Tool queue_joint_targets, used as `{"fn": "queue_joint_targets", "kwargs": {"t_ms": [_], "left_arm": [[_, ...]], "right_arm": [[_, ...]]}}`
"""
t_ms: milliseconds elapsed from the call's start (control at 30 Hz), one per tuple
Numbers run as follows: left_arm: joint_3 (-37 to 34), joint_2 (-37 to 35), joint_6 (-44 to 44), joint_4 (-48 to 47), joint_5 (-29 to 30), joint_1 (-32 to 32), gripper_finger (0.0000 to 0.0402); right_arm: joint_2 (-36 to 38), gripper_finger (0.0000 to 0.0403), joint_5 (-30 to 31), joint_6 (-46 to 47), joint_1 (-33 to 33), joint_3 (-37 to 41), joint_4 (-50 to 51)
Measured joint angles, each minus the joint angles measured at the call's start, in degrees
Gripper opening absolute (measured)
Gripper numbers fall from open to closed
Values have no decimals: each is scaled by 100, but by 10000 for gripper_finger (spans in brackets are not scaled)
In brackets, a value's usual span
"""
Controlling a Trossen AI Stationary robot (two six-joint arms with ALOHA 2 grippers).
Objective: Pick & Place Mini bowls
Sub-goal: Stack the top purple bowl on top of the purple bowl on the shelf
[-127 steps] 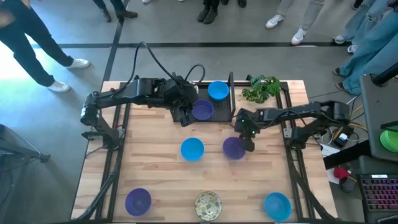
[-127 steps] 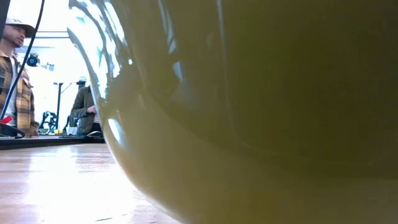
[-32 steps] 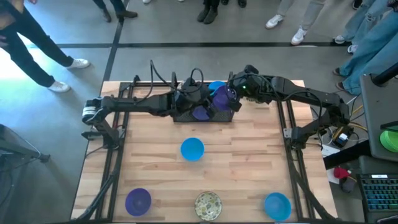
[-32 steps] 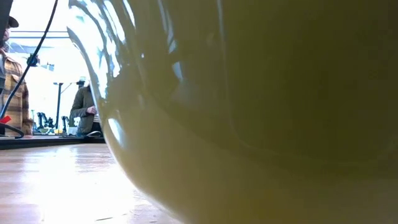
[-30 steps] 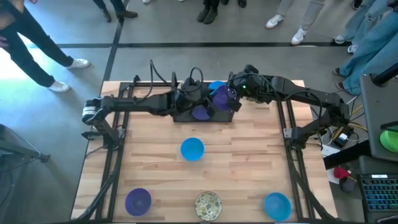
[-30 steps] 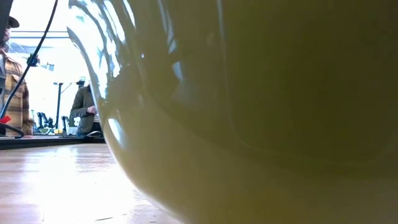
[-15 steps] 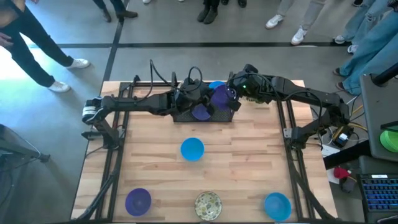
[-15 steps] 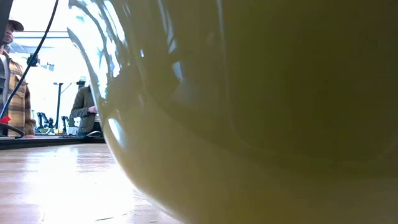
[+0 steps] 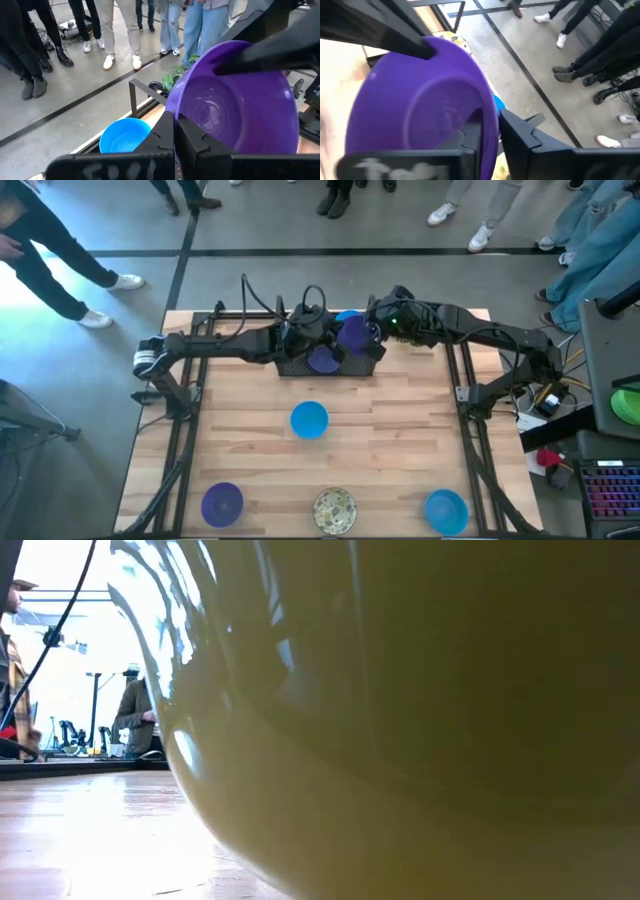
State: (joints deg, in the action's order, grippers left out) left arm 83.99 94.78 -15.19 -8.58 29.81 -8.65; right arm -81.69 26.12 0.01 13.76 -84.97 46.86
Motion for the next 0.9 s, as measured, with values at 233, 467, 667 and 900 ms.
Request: {"fn": "queue_joint_targets", "kwargs": {"t_ms": [233,467,667,900], "left_arm": [[135,0,-298,-482,-81,-163,1],[413,0,-317,-1145,-220,-482,1],[455,-2,188,-1721,-1318,-1009,1],[455,-2,1287,-2411,-2856,-1746,1]], "right_arm": [[44,131,-41,-28,-111,-2,-9],[253,175,-310,-25,-166,-153,28],[540,187,-983,-48,-166,-256,78],[876,182,-1237,-19,-164,-260,87]]}}
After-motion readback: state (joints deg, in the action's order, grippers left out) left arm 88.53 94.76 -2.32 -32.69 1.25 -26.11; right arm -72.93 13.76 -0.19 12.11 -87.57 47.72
